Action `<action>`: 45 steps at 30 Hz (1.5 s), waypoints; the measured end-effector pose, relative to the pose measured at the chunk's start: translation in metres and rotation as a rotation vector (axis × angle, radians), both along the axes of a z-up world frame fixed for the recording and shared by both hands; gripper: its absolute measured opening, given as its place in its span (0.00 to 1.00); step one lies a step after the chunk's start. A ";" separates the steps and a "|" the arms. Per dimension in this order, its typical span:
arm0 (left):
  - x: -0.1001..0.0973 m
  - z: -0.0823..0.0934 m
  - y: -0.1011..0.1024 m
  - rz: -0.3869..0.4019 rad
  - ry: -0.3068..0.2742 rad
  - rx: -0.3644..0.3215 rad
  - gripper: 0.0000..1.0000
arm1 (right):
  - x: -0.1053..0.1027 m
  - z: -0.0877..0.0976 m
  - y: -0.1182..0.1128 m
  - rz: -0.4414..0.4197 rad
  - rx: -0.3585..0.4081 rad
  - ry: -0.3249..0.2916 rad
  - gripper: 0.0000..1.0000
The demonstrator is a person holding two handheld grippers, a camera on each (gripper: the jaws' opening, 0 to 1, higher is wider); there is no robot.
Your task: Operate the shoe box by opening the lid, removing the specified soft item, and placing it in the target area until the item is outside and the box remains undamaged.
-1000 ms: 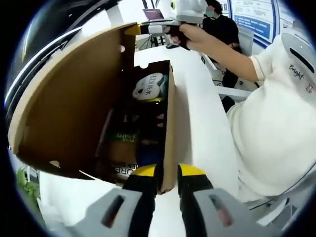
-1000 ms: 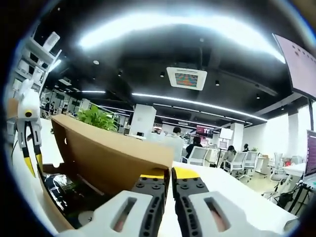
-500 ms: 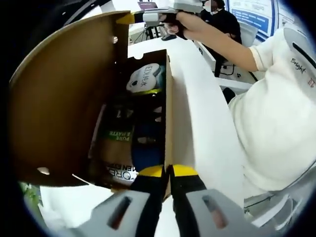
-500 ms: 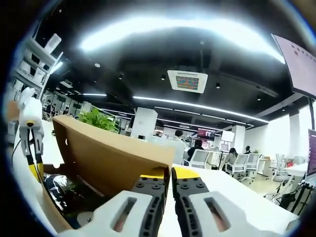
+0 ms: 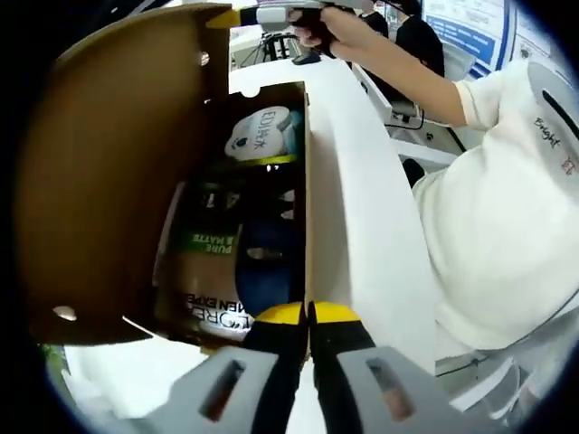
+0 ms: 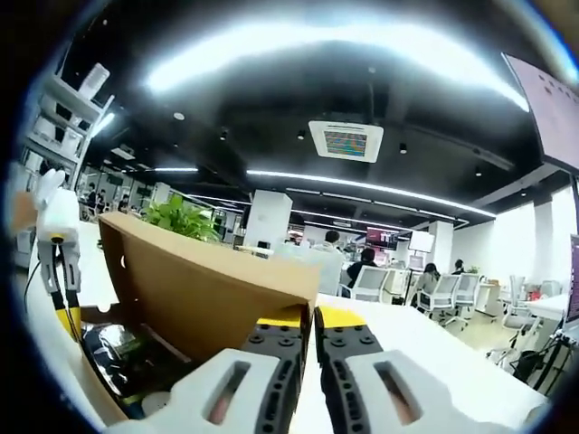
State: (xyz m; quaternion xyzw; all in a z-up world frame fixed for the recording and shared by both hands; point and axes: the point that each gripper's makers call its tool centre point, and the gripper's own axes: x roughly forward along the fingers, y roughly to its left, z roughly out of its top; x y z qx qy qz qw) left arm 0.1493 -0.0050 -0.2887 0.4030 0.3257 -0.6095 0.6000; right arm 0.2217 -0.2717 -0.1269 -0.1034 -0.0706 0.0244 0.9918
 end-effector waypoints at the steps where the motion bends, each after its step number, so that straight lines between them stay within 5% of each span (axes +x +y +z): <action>1: 0.000 0.000 0.000 0.001 0.001 -0.002 0.01 | 0.002 0.001 0.001 0.003 -0.014 0.001 0.02; 11: -0.006 0.000 0.000 -0.019 -0.033 -0.017 0.01 | 0.018 0.007 -0.002 0.003 -0.018 0.020 0.01; 26: -0.002 0.000 0.000 -0.018 -0.051 -0.020 0.01 | 0.037 0.010 -0.003 0.004 -0.031 0.126 0.01; 30: -0.002 0.000 0.001 -0.020 -0.057 -0.018 0.01 | 0.049 0.010 -0.006 0.009 0.043 0.172 0.00; 45: -0.001 -0.004 0.000 -0.032 -0.093 0.018 0.02 | 0.059 0.008 -0.004 -0.031 0.024 0.195 0.00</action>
